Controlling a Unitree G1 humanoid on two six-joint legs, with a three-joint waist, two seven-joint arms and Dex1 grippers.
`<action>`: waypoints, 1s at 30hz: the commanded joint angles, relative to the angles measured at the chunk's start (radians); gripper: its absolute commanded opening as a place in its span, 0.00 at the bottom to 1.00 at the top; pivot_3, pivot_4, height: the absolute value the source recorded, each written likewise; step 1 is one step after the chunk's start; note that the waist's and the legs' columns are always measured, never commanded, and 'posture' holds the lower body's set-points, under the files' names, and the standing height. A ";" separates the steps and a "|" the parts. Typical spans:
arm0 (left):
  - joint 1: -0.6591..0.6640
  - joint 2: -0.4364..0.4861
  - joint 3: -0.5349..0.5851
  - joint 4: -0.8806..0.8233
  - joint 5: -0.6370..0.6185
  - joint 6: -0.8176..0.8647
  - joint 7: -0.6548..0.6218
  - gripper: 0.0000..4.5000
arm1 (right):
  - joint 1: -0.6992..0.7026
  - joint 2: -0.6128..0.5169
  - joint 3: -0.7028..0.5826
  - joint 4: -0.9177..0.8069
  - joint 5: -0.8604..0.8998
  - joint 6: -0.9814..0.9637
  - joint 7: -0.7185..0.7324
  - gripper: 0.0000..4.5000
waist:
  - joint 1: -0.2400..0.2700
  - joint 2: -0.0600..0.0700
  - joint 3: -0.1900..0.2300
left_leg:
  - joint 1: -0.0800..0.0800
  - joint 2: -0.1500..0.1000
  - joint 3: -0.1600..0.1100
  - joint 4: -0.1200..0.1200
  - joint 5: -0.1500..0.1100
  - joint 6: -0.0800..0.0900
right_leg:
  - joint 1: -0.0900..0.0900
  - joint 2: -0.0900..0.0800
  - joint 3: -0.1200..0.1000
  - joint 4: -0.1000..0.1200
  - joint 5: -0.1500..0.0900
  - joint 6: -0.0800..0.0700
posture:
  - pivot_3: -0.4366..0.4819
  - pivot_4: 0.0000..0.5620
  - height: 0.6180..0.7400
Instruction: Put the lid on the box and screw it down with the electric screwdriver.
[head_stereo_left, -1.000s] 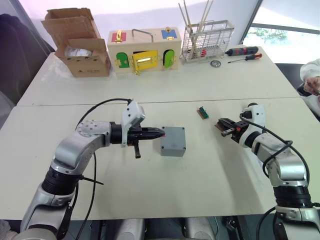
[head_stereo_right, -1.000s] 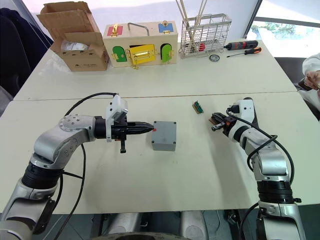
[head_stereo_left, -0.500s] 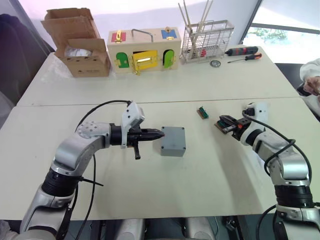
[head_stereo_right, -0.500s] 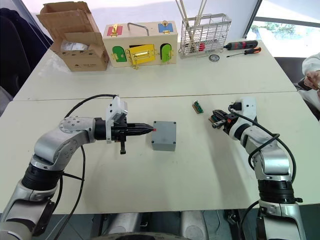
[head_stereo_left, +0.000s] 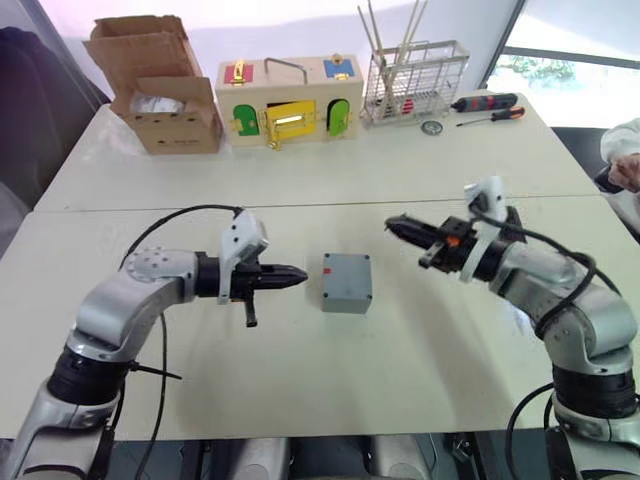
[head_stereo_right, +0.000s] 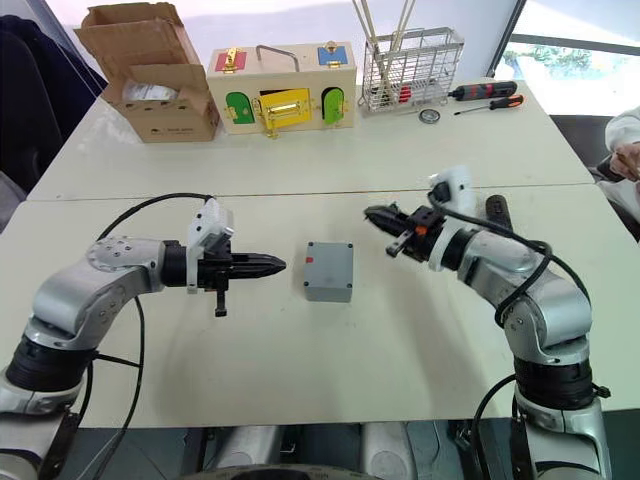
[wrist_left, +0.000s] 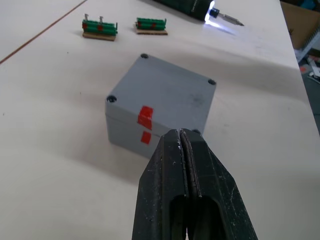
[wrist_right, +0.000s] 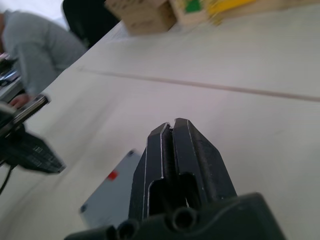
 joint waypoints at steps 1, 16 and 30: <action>0.022 0.024 0.030 -0.059 -0.035 0.009 -0.012 0.00 | 0.007 0.010 0.015 -0.053 0.039 0.011 0.003 0.02 | -0.001 0.000 0.000 | 0.000 0.000 0.000 0.000 0.000 0.000 | 0.000 0.000 0.000 0.000 0.000 0.000 | 0.48 0.27 0.92; 0.022 0.004 0.017 -0.081 -0.043 0.017 0.035 0.00 | 0.022 0.002 0.103 0.051 -0.084 -0.112 0.024 0.02 | -0.002 0.000 0.000 | 0.000 0.000 0.000 0.000 0.000 0.000 | 0.000 0.000 0.000 0.000 0.000 0.000 | 0.48 0.27 0.92; 0.021 0.000 0.016 -0.075 -0.040 0.011 0.041 0.00 | 0.027 0.014 0.127 0.095 -0.127 -0.149 0.037 0.02 | -0.002 0.000 0.000 | 0.000 0.000 0.000 0.000 0.000 0.000 | 0.000 0.000 0.000 0.000 0.000 0.000 | 0.48 0.27 0.92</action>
